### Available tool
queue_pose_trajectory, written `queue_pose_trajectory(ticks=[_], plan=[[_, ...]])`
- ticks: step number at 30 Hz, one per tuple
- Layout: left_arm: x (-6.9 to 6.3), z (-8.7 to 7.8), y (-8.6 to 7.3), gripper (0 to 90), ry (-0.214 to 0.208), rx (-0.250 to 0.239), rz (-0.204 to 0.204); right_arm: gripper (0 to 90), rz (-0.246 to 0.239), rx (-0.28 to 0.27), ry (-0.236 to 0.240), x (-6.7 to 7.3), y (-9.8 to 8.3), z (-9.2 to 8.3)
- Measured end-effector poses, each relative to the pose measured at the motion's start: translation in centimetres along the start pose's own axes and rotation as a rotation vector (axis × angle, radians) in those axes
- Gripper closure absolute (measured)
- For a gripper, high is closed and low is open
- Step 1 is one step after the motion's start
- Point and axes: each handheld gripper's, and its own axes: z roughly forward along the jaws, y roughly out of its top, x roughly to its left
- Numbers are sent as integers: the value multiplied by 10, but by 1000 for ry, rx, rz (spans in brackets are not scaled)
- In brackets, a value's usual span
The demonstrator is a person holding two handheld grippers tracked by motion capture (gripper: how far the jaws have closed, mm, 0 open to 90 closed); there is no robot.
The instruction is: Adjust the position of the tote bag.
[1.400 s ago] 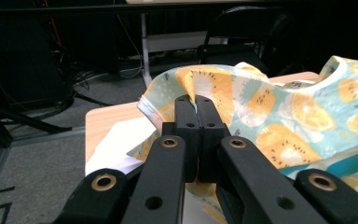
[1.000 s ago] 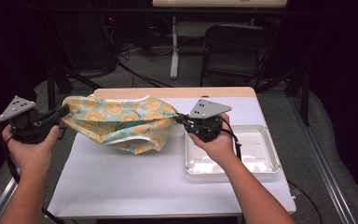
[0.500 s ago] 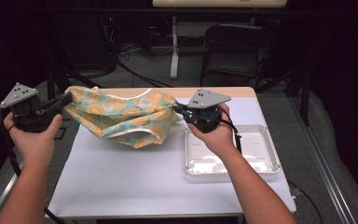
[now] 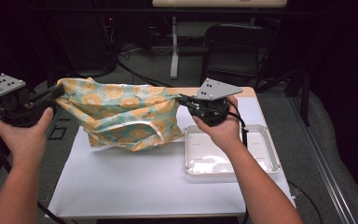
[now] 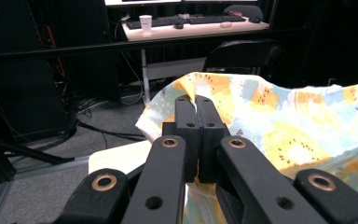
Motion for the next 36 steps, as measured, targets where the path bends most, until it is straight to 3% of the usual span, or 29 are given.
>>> queue_pose_trajectory(ticks=[13,20,29,36], plan=[[-1,-13,-2,900,-17,-14,4,900,-14,-12,16,6,6,-2],[2,-10,-6,900,-15,-1,-9,900,-13,-15,15,8,3,0],[7,-4,-17,899,-16,25,-33,900,24,0,17,4,-8,4],[8,1,-19,898,-23,45,-31,900,37,5,22,2,-13,5]])
